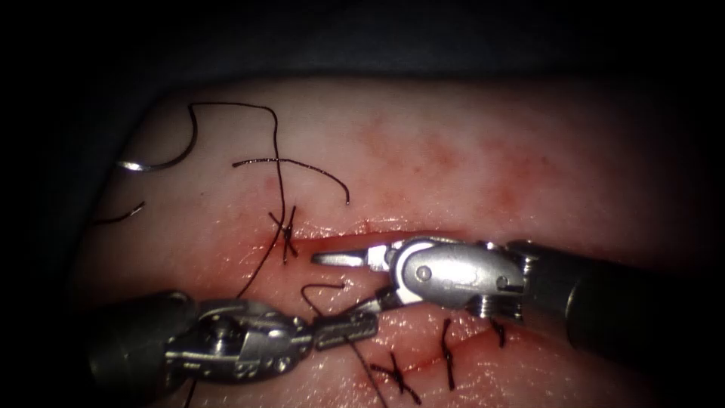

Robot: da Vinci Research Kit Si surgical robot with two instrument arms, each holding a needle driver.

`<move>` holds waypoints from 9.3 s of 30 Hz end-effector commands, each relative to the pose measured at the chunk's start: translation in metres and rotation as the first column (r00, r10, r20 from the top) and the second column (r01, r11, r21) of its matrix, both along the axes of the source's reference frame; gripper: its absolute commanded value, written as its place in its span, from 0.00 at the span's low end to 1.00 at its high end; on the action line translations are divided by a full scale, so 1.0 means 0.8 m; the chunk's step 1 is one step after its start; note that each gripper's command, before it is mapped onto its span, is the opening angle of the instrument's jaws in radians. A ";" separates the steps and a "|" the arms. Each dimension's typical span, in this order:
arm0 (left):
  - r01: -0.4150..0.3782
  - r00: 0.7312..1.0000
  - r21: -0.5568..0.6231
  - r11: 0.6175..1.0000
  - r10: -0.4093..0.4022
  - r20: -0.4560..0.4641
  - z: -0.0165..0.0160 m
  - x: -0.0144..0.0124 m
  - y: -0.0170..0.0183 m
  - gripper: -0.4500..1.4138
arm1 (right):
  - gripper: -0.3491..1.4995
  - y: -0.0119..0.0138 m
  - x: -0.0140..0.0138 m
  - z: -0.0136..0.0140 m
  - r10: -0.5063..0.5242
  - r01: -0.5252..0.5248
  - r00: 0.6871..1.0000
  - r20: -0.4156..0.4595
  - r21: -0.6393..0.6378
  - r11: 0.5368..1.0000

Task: Wound Closure
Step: Regrasp needle with left jaws, then wrap suture around right hand two times counter-clockwise, then grasp tail end of the suture with right jaws

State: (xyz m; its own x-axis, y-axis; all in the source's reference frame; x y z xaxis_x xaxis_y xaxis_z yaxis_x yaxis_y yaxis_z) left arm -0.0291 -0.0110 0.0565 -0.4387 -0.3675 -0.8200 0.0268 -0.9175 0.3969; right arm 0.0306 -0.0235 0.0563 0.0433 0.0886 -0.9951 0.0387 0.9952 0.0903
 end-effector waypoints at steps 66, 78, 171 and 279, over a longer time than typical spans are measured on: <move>-0.121 0.992 -0.179 0.976 0.125 0.012 0.0037 -0.0053 -0.0095 0.35 | 0.00 0.0137 0.0002 0.0114 -0.116 0.093 0.986 0.119 0.185 0.978; -0.157 0.986 -0.188 0.970 0.163 0.020 0.0040 -0.0054 -0.0113 0.34 | 0.00 0.0134 0.0002 0.0112 -0.118 0.095 0.986 0.118 0.183 0.978; -0.033 0.993 -0.151 0.988 0.049 0.105 0.0042 0.0053 0.0020 0.00 | 0.90 0.0096 0.0075 0.0052 0.226 -0.275 0.961 0.161 0.452 0.849; -0.180 0.979 -0.153 0.972 0.192 0.070 0.0128 0.0075 0.0030 0.00 | 0.79 0.0116 0.0050 0.0065 0.540 -0.508 0.837 0.083 0.484 0.713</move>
State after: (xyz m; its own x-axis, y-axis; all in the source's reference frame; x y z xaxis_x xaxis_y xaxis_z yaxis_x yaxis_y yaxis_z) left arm -0.0226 -0.0092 0.0666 -0.2844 -0.5502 -0.7851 0.1508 -0.8344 0.5301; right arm 0.0338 -0.0150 0.0613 -0.1885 0.5140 -0.8368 -0.4761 0.6975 0.5356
